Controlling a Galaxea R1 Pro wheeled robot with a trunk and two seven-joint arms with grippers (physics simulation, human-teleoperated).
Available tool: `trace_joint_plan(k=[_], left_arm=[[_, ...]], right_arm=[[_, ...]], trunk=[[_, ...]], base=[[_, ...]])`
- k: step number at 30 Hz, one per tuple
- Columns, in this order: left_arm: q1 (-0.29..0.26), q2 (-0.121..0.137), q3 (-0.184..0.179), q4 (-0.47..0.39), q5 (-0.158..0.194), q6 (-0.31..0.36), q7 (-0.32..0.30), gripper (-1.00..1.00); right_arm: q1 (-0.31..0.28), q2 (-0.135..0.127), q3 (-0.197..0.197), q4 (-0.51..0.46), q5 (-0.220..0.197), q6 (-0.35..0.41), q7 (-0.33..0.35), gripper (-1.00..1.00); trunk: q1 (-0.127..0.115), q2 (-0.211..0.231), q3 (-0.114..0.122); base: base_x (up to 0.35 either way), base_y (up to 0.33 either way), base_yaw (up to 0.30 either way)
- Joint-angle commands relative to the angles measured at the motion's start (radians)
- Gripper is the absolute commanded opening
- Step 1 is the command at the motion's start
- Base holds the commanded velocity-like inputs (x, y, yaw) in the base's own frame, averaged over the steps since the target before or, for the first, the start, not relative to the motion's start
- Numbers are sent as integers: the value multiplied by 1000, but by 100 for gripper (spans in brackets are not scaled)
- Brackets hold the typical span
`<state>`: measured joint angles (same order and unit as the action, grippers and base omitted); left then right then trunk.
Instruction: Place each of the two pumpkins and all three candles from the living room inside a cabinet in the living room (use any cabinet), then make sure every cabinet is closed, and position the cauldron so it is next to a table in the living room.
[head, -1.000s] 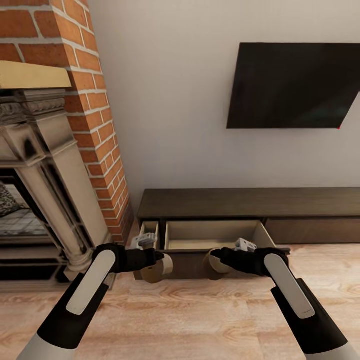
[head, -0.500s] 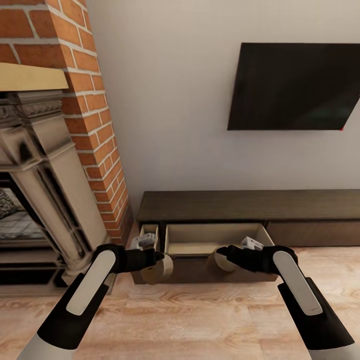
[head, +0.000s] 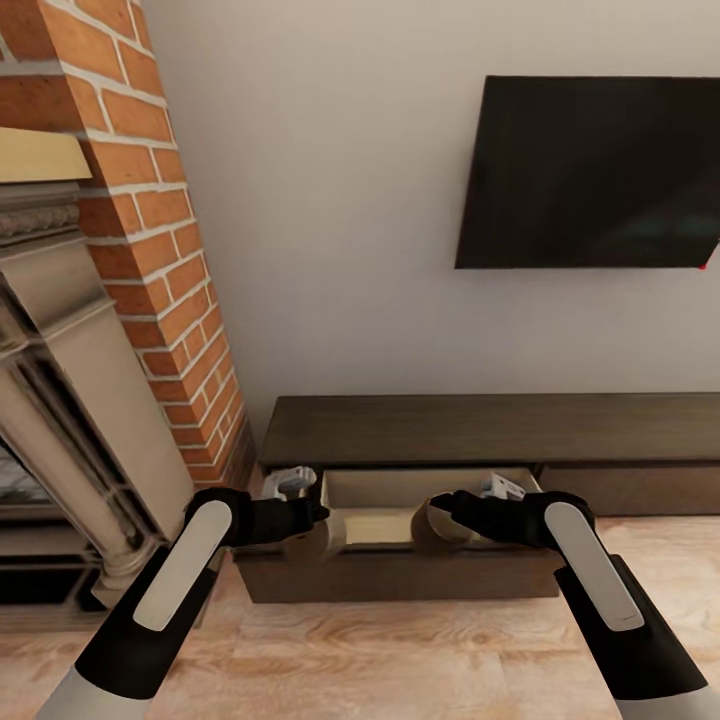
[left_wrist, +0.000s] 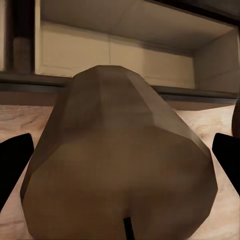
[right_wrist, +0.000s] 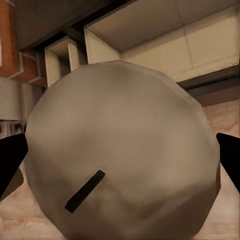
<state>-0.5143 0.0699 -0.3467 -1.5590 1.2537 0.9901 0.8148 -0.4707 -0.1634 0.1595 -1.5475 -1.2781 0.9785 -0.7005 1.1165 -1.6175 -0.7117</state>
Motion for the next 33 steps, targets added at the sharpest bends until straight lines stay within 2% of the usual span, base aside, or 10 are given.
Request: trace_joint_plan(k=[1, 18, 33], left_arm=[[-1, 1, -1, -1, 10, -1, 11, -100], [-1, 2, 0, 0, 10, -1, 11, -100], [-1, 3, 2, 0, 10, -1, 11, -100]], right_arm=[[-1, -1, 1, -1, -12, -1, -10, -100], [0, -1, 8, 0, -12, 0, -10, -100], [-1, -1, 9, 0, -8, 0, -10, -100]], trunk=[[0, 0, -1], [0, 0, -1], [0, 0, -1]], base=[[309, -90, 0], [266, -203, 0], [109, -61, 0]])
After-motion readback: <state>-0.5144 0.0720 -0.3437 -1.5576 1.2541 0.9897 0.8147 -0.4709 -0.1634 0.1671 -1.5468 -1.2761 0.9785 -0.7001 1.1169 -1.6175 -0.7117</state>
